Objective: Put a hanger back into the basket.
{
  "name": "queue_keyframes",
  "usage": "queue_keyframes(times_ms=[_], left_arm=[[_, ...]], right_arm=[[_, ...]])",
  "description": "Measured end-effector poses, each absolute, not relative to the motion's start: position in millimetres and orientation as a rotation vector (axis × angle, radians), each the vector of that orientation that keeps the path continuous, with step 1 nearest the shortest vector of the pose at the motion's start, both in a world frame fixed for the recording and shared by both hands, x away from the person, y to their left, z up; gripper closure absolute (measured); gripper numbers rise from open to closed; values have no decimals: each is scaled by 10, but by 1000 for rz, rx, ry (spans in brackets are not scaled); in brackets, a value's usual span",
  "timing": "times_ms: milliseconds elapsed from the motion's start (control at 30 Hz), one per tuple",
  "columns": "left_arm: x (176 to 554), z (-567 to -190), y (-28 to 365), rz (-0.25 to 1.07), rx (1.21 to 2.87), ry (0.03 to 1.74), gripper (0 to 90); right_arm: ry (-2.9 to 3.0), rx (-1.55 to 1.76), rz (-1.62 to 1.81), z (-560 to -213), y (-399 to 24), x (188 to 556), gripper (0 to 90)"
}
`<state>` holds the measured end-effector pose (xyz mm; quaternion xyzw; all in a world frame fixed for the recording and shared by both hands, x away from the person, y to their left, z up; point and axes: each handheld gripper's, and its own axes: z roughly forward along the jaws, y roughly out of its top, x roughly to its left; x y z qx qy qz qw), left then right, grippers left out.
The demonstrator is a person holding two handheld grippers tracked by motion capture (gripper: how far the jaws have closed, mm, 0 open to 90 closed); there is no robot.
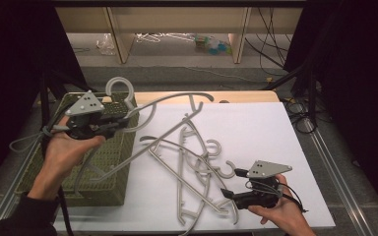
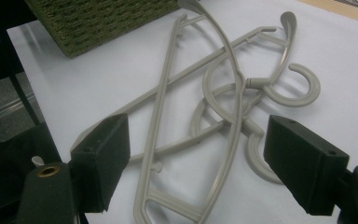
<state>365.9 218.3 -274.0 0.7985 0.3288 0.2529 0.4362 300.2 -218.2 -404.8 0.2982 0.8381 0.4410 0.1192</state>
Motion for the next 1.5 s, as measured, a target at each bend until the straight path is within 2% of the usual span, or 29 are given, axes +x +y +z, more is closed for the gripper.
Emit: queue_keyframes(times_ms=[433,900,1500], left_arm=[[3956,-2964,2930,777,1906,1018,811],[4054,-3222,3480,861,1882,1089,810],[4067,-3443,3765,900,1921,1120,811]], right_arm=[[2457,887,1278,-4085,-2188,3029,239],[2459,893,1276,-4095,-2194,3036,244],[2459,892,1276,-4101,-2196,3039,247]])
